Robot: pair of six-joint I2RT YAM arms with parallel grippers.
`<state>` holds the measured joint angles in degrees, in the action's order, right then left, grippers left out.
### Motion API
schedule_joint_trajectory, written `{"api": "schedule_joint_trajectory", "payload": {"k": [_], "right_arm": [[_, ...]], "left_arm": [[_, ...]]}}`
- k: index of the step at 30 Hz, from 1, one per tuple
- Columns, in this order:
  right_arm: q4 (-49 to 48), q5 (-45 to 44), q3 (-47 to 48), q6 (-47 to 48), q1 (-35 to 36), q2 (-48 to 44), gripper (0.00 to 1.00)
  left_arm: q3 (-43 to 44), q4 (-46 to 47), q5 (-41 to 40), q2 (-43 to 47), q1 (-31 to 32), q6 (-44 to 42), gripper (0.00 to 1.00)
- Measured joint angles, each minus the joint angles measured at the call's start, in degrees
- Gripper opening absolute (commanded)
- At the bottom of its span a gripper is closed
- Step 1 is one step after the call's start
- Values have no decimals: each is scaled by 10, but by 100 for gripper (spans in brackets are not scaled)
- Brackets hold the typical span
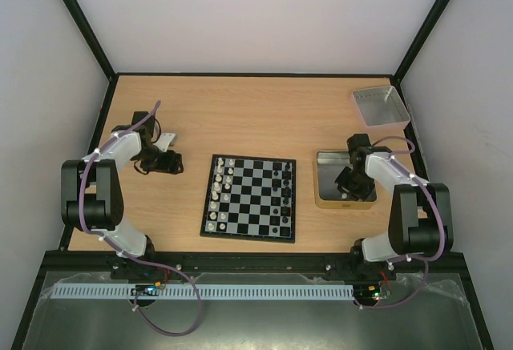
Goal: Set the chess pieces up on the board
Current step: Pick up the chess piece from the storage box, then place the chess piece on the chessboard.
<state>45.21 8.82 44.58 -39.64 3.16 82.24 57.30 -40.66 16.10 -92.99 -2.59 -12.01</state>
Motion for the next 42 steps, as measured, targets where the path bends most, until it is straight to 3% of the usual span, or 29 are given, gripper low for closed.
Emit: {"api": "schedule_joint_trajectory", "payload": {"k": [7,19,24,29,35,42], "right_arm": [[-20,2,-1,4,-9,10,3],[-9,-5,15,5,7,-13,2],[33,-34,73,-12,114,-47,2],[81,-67,191,-28,281,-34,2],[127,-63,306,-41,477,38,3],[156,-45,421,-26,597,184,3]], "left_arm": [[0,0,2,0,0,0,77],[0,0,4,2,0,0,77],[0,-1,4,7,0,0,77],[0,-2,5,13,0,0,77],[0,-1,3,31,0,0,77],[0,0,-1,49,0,1,78]]}}
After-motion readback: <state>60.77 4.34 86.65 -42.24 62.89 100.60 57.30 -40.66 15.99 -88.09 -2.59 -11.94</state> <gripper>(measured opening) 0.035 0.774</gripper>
